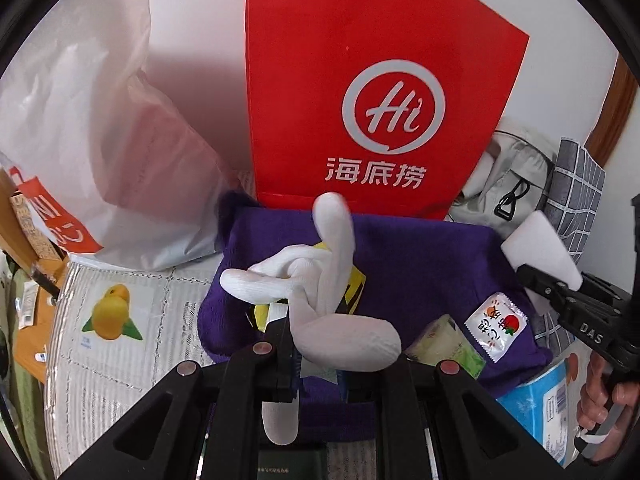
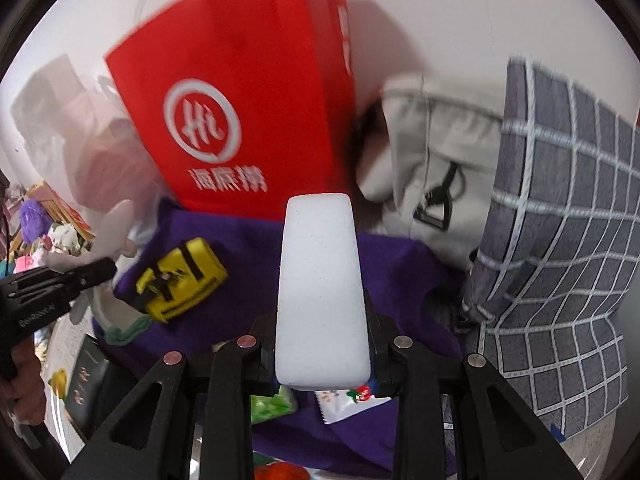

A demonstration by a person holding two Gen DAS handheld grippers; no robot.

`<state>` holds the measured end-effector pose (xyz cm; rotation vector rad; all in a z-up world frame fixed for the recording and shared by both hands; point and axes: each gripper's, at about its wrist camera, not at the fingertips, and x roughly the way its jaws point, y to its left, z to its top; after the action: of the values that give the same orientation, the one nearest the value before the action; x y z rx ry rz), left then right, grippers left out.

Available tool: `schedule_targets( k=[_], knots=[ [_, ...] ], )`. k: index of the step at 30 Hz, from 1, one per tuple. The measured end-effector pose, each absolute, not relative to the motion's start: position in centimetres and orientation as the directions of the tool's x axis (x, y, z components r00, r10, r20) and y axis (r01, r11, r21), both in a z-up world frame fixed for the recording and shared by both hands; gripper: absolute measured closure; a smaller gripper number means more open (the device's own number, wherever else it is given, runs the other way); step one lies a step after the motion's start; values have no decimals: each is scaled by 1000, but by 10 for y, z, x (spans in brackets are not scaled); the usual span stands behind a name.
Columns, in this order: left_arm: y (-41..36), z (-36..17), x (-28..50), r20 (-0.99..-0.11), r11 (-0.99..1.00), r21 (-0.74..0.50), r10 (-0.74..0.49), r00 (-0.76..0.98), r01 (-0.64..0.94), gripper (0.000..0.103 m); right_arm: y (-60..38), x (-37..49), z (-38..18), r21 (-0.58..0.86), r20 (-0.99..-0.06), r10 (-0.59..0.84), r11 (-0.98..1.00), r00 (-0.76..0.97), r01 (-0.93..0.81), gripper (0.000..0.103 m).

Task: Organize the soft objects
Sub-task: 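Lower the foam block with right gripper while left lowers gloves, opening both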

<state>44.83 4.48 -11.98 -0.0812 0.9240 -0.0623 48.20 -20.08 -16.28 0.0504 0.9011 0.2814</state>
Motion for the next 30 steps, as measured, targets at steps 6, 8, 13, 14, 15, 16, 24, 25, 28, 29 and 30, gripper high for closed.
schedule_targets(
  k=[6, 8, 13, 14, 15, 16, 24, 25, 28, 29, 30],
  knots=[
    [45, -135, 458, -818, 990, -130, -133, 560, 45, 90, -197, 494, -189, 238, -801, 327, 943, 502, -235, 73],
    [42, -144, 463, -830, 987, -150, -159, 535, 60, 90, -191, 498, -197, 250, -810, 340, 937, 477, -242, 73],
    [29, -162, 467, -855, 987, -146, -161, 492, 70, 90, -182, 501, -212, 248, -838, 334, 938, 432, -244, 73],
    [27, -165, 468, -859, 987, -145, -161, 487, 71, 90, -181, 502, -214, 249, -841, 335, 937, 425, -246, 73],
    [24, -167, 468, -862, 987, -141, -160, 481, 76, 90, -179, 503, -216, 244, -847, 330, 938, 417, -247, 73],
    [22, -168, 469, -864, 987, -137, -158, 479, 80, 90, -177, 504, -218, 240, -851, 326, 939, 412, -247, 73],
    [14, -174, 473, -869, 985, -150, -170, 465, 81, 88, -166, 508, -226, 240, -862, 328, 935, 386, -260, 73],
    [13, -174, 473, -868, 985, -151, -172, 466, 82, 88, -165, 507, -225, 240, -863, 330, 934, 384, -263, 72],
    [11, -174, 474, -865, 985, -151, -173, 470, 86, 88, -165, 504, -222, 220, -866, 318, 935, 386, -276, 63],
    [10, -173, 473, -861, 985, -146, -170, 480, 88, 88, -167, 502, -221, 209, -867, 309, 938, 391, -278, 56],
    [10, -171, 473, -856, 985, -146, -171, 487, 89, 85, -166, 502, -220, 200, -867, 303, 939, 396, -281, 53]
  ],
)
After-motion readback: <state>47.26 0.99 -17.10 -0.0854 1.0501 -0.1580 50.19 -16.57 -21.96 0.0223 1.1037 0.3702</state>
